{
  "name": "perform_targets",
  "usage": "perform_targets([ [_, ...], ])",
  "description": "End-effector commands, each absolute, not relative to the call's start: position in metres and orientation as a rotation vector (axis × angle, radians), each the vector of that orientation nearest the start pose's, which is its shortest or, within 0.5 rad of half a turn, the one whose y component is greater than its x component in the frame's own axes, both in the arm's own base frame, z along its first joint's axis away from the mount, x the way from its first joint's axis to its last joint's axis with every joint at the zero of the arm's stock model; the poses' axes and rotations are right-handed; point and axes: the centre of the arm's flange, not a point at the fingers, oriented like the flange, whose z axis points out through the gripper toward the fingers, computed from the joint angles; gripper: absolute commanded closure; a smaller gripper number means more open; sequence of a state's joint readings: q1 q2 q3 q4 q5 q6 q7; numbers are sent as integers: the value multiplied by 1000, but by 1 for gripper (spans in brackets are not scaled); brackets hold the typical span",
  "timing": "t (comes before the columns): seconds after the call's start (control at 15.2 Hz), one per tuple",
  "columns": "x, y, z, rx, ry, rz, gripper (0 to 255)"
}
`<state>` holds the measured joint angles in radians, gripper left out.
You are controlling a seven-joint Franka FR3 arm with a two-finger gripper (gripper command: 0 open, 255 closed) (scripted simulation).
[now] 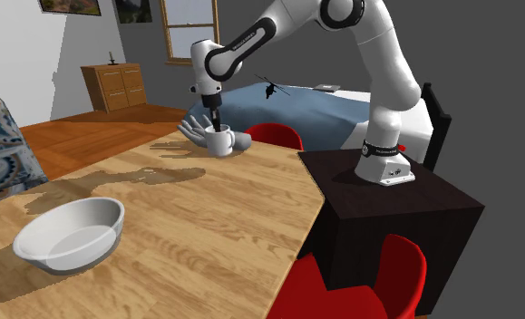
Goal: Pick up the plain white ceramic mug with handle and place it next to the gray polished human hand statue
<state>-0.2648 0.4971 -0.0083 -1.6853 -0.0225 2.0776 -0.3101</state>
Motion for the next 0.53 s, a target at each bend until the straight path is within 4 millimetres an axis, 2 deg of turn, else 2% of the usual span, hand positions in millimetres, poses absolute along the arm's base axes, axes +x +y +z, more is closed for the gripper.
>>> perform_targets([
  [0.0,636,-179,293,-3128,-78,166,255],
  [0.46,635,-179,256,-3128,-78,166,255],
])
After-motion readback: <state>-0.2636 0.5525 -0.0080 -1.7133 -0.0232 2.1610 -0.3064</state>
